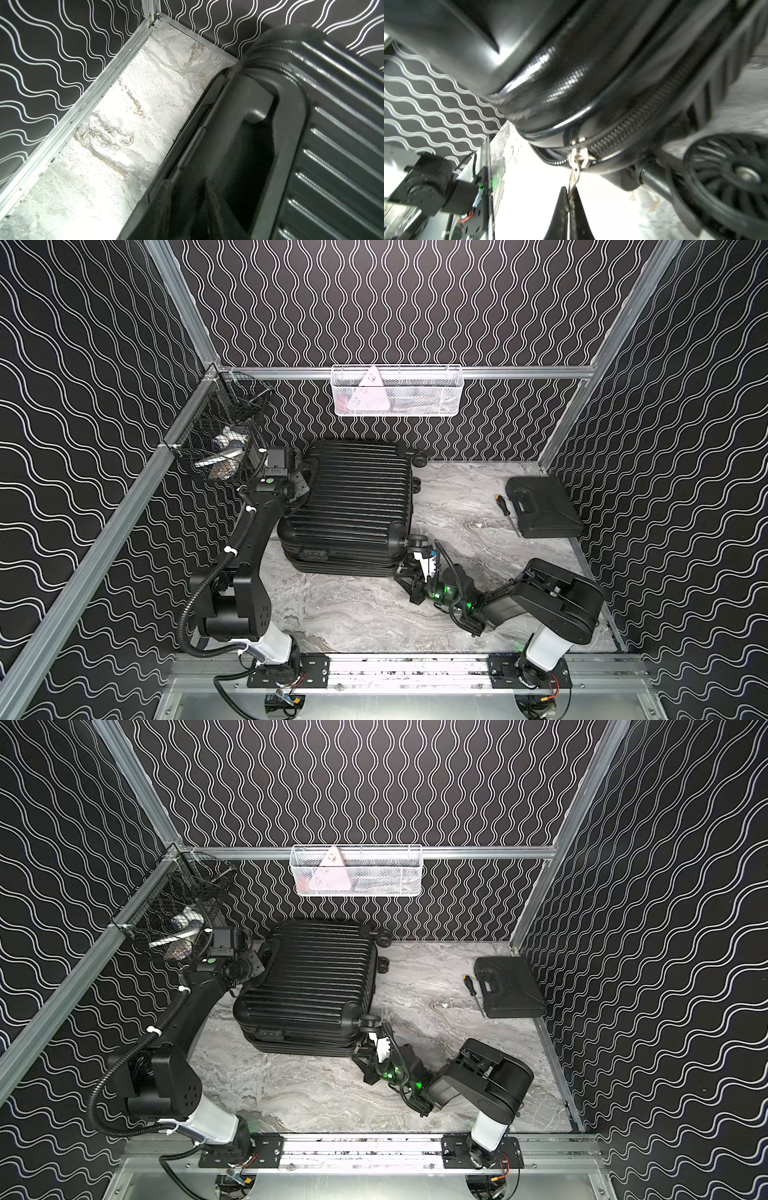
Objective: Close the suitcase zippers
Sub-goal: Zip the zipper on the suitcase.
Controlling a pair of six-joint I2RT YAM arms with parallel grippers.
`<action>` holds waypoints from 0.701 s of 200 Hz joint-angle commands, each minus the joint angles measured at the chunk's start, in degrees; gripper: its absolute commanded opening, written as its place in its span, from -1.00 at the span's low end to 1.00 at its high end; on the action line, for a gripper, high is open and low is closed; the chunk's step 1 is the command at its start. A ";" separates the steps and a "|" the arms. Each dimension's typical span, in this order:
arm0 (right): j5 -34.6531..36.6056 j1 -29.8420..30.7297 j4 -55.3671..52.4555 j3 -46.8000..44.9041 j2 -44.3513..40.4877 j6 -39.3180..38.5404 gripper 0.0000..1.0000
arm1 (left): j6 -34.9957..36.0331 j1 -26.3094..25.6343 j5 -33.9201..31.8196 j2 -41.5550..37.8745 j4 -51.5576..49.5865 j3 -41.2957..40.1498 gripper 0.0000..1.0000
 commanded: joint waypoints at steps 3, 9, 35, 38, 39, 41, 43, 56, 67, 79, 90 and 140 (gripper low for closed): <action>-1.18 1.57 3.26 1.67 -0.87 -2.29 -1.00 | -4.28 -0.10 2.21 -0.84 -2.00 -0.85 -0.36; -0.76 1.88 2.76 1.78 -1.00 -2.60 -1.00 | -4.47 -0.12 2.07 -1.04 -1.80 -1.03 -0.36; 2.14 2.17 1.67 0.90 -1.65 -3.63 -1.00 | -3.24 -0.12 0.17 -1.60 -2.62 -1.18 -0.30; 2.70 2.22 1.59 0.69 -1.77 -3.78 -1.00 | -3.02 -0.09 -0.20 -1.68 -2.89 -1.15 -0.28; 2.88 2.19 1.58 0.58 -1.83 -3.84 -1.00 | -2.96 -0.06 -0.34 -1.71 -2.97 -1.14 -0.28; 3.19 2.19 1.51 0.45 -1.87 -3.93 -1.00 | -2.76 -0.04 -0.67 -1.77 -3.15 -1.14 -0.27; 3.49 2.17 1.45 0.33 -1.95 -3.98 -1.00 | -2.62 -0.01 -1.02 -1.76 -3.33 -1.07 -0.26; 4.67 2.16 0.55 -0.05 -2.36 -4.21 -1.00 | -1.16 -0.03 -2.77 -2.17 -3.95 -1.35 -0.22; 4.94 2.10 -0.54 0.16 -2.59 -4.52 -1.00 | 0.19 -0.03 -3.67 -2.49 -4.55 -1.57 -0.16; 4.65 2.13 -1.35 0.62 -2.35 -4.53 -1.00 | 2.12 -0.03 -3.11 -2.63 -4.76 -1.96 -0.06; 4.42 2.10 -1.25 0.91 -1.92 -4.37 -1.00 | 3.83 -0.03 -2.34 -2.07 -5.85 -1.86 0.06; 3.94 2.08 -1.03 1.59 -0.74 -4.25 -1.00 | 11.15 0.14 0.46 1.97 -8.97 0.10 0.24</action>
